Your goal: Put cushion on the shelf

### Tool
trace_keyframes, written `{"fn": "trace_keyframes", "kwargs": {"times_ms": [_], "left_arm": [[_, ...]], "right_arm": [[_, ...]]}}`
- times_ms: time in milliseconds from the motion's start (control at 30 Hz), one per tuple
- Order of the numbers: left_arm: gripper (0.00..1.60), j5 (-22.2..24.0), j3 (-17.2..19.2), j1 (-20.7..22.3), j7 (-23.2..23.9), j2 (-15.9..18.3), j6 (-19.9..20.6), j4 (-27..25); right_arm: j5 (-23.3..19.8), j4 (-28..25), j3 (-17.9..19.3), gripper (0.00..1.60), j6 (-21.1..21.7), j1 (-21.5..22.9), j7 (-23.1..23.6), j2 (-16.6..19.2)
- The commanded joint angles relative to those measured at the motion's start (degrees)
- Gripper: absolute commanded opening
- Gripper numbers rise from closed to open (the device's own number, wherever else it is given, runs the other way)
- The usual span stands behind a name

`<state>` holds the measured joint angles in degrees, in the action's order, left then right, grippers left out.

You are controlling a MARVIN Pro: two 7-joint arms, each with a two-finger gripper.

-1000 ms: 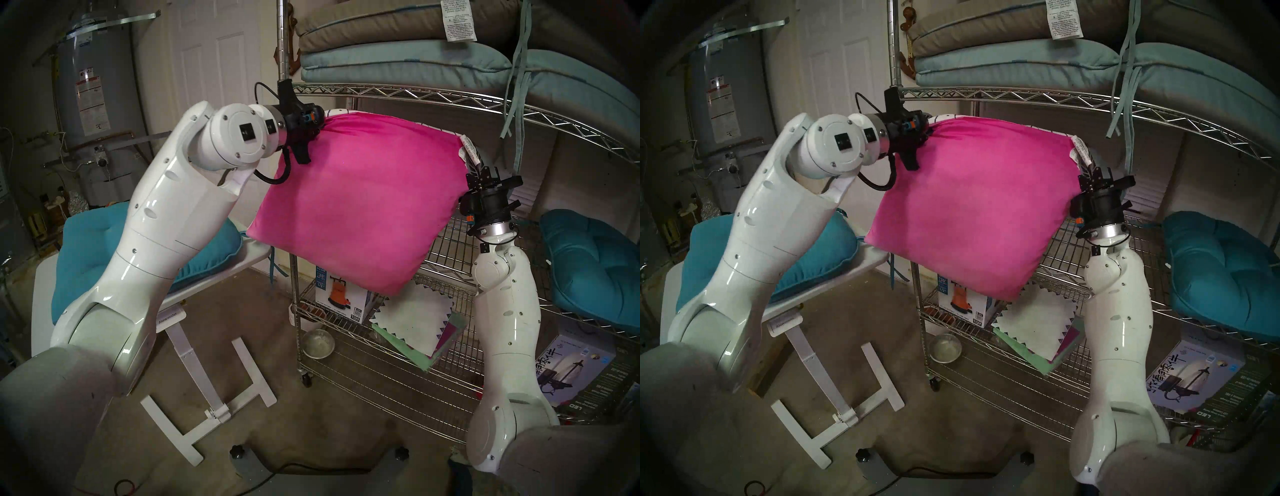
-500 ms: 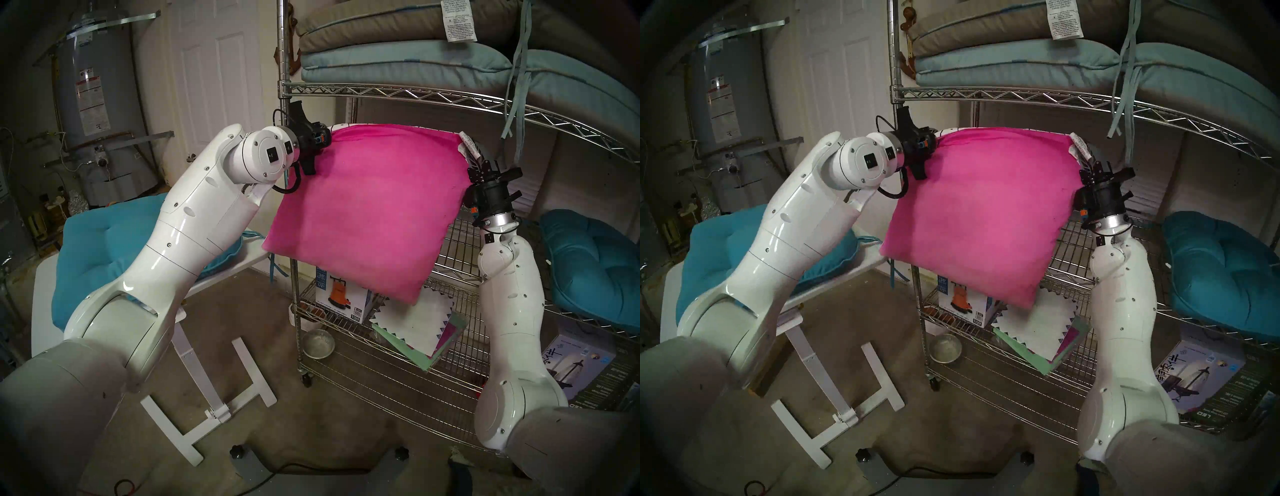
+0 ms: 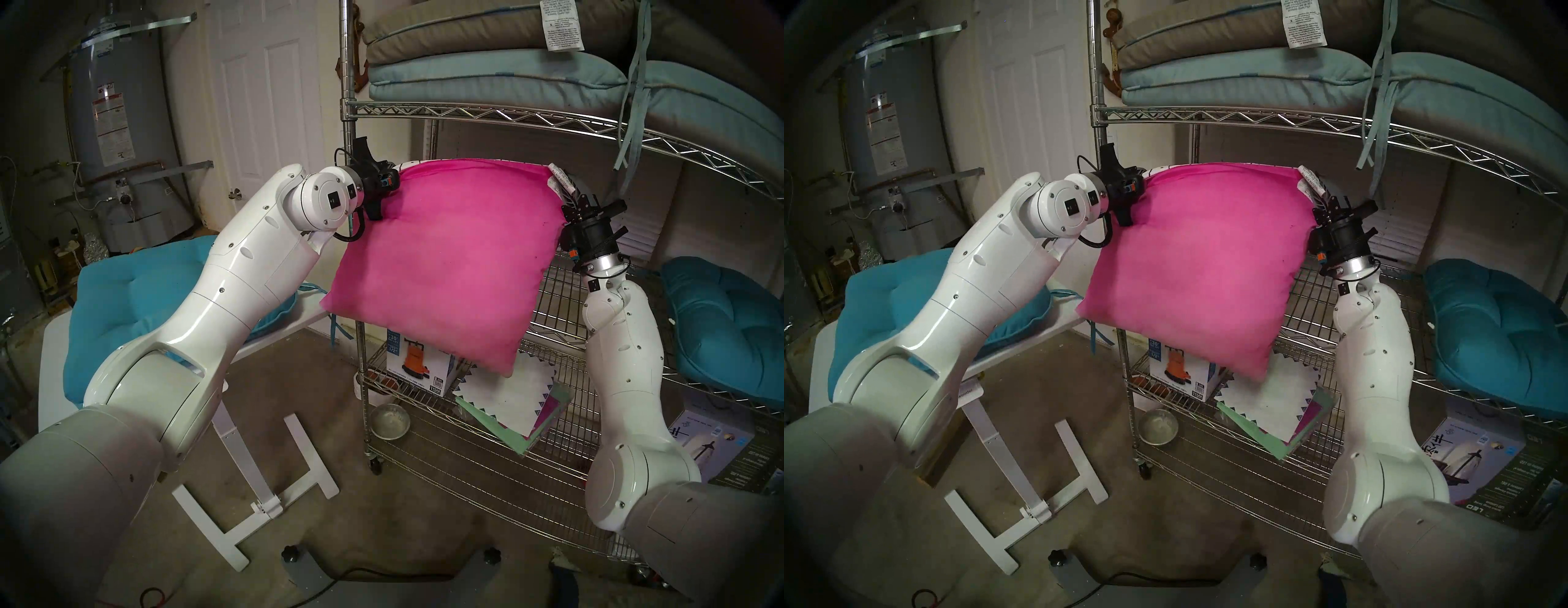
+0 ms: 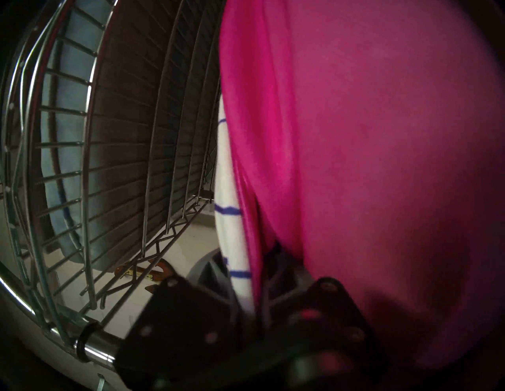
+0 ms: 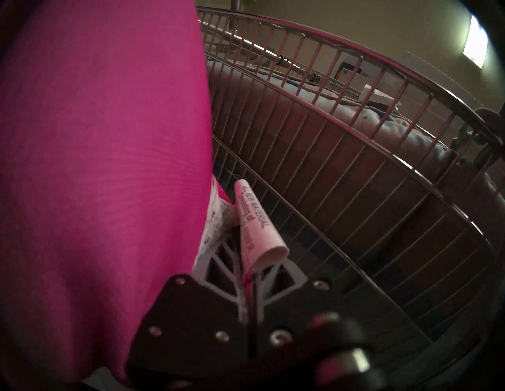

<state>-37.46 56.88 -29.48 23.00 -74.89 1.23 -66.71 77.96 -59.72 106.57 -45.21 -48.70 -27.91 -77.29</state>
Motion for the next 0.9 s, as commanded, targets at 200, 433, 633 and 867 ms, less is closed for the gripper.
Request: {"fn": "trace_keyframes", "kwargs": {"times_ms": [200,433,633,867], "left_arm": [[0.0,-2.3,-1.7,5.1,-2.9,-4.1,-0.8,10.8],[0.0,-2.9,-3.4,7.4,-3.8,-8.0,-0.8,14.7],[0.0,-3.5,-4.9,9.0,-4.5,-10.6,-0.8,17.8],[0.0,-4.0,-5.9,10.5,-5.1,-11.6,-0.8,21.9]], "right_arm": [[0.5,6.4,4.2,0.0,0.6,2.1,0.3,6.1],[1.4,9.1,5.4,0.0,0.1,2.9,1.2,8.5],[2.2,11.2,6.1,0.0,-0.4,4.0,2.1,10.1],[3.1,13.4,5.7,0.0,-1.2,5.5,3.2,10.5]]}}
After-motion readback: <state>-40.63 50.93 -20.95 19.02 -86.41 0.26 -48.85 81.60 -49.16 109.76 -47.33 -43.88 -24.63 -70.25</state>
